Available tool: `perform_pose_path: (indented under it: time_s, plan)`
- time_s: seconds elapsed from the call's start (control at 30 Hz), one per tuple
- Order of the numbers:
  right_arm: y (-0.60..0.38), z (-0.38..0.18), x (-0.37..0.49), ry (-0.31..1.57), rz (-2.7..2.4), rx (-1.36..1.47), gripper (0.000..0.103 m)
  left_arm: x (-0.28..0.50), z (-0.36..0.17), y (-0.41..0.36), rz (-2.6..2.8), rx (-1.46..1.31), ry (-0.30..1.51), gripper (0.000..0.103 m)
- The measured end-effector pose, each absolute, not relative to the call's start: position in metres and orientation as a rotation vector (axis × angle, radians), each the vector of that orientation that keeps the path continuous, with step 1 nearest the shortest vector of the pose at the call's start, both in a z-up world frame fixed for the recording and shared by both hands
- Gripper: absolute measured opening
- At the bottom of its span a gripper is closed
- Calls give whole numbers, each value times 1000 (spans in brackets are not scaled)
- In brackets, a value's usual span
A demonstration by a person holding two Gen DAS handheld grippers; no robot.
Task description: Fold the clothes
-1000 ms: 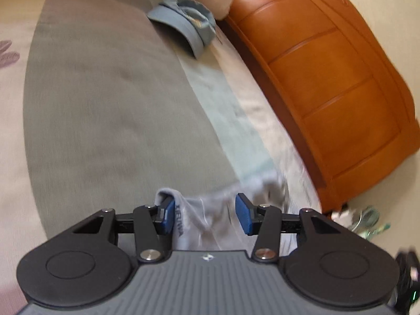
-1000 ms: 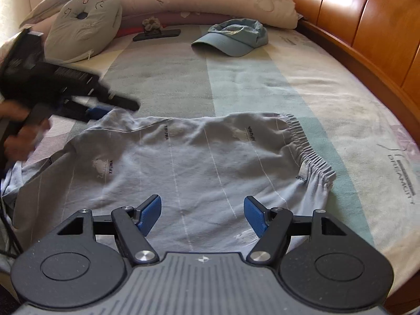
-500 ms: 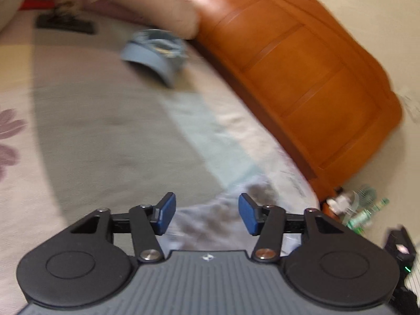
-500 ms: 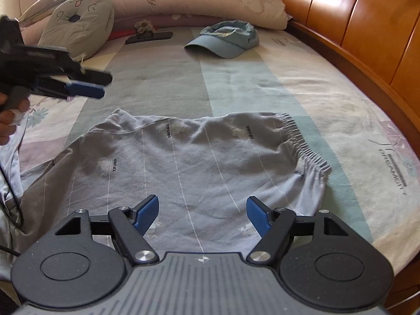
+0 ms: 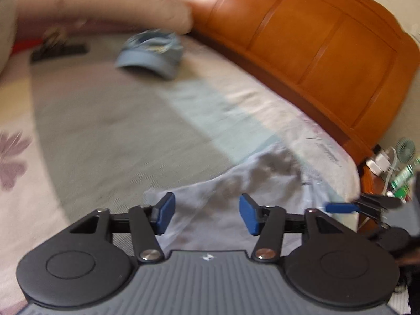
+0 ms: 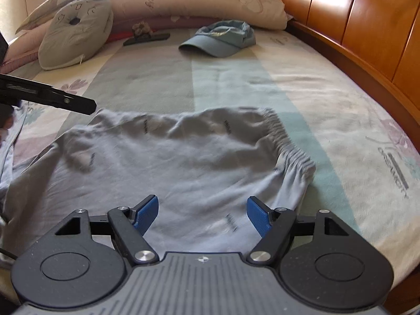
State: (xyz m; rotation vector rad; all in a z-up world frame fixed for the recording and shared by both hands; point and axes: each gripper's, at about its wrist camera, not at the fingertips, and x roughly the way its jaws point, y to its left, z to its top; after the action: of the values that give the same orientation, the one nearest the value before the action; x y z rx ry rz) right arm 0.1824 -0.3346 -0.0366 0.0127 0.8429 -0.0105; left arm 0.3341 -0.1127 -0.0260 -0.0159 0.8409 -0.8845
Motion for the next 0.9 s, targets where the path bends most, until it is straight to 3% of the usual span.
perform_pose_path:
  time_s: [0.2,0.33,0.4,0.5,0.57,0.6,0.9]
  plan:
    - [-349,-64,203,859,49,-13,82,324,-50,-148,-778,109,939,56]
    - [-354,-74,195,828,117,-13,103,306,-44,-145,-713,143,945,56]
    - [-353,-77,192,818,143,-23,103,290,-34,-146,-700,179,932,57]
    - [-353,-78,191,801,160,-33,103,271,-35,-144,-702,148,939,69]
    - [-356,-75,191,805,170,-26,103,263,-43,-142,-661,123,973,68]
    - [-357,-72,192,810,177,-19,103,261,-49,-142,-615,120,998,62]
    - [-377,-29,252,623,319,59,103,249,-50,-118,-524,13,985,67]
